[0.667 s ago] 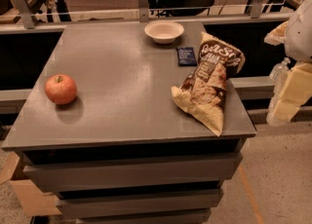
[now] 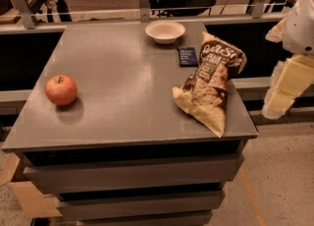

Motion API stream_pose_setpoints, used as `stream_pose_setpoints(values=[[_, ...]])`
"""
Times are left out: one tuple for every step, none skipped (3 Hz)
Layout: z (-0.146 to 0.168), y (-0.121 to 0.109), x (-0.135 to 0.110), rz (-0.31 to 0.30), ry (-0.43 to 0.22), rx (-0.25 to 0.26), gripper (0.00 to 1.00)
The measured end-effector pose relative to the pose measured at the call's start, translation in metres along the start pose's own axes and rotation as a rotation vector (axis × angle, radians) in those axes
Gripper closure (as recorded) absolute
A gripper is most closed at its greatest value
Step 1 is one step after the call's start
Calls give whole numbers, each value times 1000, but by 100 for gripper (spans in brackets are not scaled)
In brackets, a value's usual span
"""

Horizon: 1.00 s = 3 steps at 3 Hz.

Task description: Move brown chip bag near apple

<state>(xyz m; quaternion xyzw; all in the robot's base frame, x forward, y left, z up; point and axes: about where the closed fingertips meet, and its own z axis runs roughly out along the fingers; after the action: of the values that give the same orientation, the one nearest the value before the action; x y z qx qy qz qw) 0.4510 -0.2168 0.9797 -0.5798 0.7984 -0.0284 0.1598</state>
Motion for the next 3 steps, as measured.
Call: stream_pose_setpoints(values=[[20, -23, -22, 121, -14, -64, 0], [45, -39, -43, 270, -25, -119, 0], [69, -47, -65, 420, 0, -106, 0]])
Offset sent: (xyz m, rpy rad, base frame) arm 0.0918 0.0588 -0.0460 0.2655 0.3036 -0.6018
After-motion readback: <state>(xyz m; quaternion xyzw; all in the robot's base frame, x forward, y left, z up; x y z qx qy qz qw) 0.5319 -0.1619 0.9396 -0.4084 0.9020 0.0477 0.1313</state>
